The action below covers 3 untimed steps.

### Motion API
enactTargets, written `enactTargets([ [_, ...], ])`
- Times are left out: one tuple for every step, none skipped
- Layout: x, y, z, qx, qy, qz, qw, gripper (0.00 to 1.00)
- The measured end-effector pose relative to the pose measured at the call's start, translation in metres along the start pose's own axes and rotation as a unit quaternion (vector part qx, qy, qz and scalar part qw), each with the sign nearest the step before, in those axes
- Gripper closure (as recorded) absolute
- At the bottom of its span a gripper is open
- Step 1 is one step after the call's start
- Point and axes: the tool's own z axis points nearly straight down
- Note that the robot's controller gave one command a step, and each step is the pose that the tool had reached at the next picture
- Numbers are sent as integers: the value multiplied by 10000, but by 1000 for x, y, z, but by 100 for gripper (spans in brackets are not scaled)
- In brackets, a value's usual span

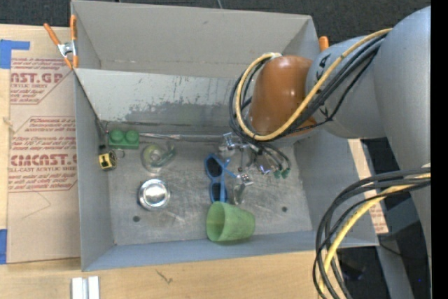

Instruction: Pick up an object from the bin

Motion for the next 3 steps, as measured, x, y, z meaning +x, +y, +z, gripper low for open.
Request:
enactTargets([
  [18, 46, -5, -14, -32, -3726, 9280, 0],
  [32, 72, -14, 77, -174, -3724, 9279, 0],
  [37, 73, -12, 9, -69, -3680, 9298, 100],
])
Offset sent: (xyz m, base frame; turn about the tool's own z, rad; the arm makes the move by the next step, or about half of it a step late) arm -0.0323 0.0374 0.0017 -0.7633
